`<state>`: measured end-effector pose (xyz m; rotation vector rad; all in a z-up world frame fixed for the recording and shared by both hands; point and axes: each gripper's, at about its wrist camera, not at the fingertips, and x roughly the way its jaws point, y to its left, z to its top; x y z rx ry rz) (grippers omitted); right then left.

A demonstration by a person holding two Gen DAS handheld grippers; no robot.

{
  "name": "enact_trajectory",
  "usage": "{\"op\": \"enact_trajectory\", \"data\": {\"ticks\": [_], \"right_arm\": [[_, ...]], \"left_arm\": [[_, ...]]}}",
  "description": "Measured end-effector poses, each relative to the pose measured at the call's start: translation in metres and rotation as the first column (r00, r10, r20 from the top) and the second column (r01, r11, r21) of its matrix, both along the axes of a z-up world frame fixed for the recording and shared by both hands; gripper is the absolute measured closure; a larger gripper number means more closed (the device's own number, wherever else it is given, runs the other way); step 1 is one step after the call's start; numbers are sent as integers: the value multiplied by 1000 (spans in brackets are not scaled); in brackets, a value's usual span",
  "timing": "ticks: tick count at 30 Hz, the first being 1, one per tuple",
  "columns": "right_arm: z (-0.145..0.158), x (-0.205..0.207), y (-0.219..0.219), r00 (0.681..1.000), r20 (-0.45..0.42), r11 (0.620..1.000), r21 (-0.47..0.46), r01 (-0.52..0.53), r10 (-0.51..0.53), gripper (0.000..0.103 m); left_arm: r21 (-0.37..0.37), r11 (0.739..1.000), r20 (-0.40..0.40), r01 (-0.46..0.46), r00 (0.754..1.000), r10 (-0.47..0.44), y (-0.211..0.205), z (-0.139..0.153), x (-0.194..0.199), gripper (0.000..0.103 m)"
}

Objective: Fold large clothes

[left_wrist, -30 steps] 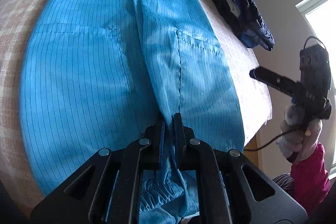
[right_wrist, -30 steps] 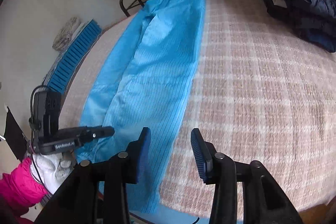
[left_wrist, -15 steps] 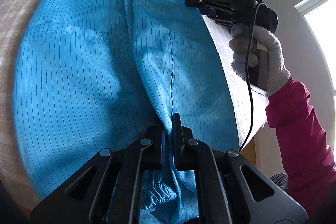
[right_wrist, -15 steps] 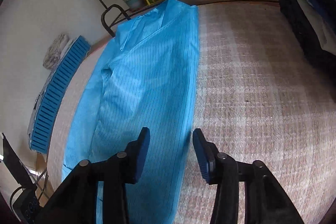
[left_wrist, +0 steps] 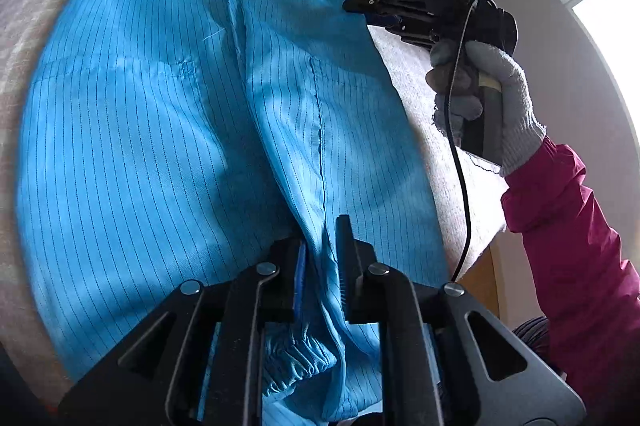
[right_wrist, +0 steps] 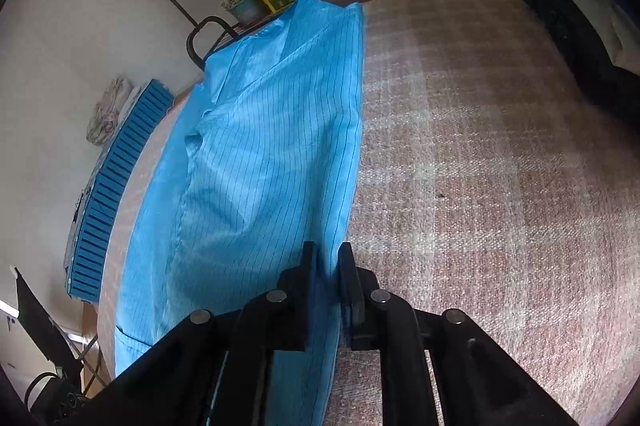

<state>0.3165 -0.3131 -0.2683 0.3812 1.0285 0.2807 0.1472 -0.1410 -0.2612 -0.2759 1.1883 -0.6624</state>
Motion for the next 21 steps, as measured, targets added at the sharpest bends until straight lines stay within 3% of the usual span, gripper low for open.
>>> {"op": "enact_trajectory", "data": {"ticks": [3, 7, 11, 13, 15, 18, 21], "right_arm": [[17, -23, 1, 1000, -3, 999, -46, -12, 11, 68], [39, -88, 12, 997, -23, 995, -60, -79, 77, 64], [36, -159, 27, 990, -80, 991, -52, -121, 117, 52], [27, -188, 34, 986, -114, 992, -21, -122, 119, 52], [15, -210, 38, 982, -148, 993, 9, -115, 115, 52], [1, -236, 42, 978, -180, 994, 40, -103, 109, 52], [-8, -251, 45, 977, -186, 994, 61, -95, 105, 52]], "left_arm": [[28, 999, 88, -45, 995, 42, 29, 20, -16, 63], [58, 974, 122, -218, 970, 209, 91, 23, -36, 43], [43, 939, -38, -340, 939, 342, 142, -9, -42, 43], [-23, 928, -129, -371, 922, 365, 155, -24, -42, 43], [-55, 925, -128, -376, 922, 367, 160, -25, -44, 43], [-77, 941, -133, -330, 939, 319, 153, -25, -49, 44], [-62, 959, -130, -278, 955, 268, 138, -27, -50, 71]]}}
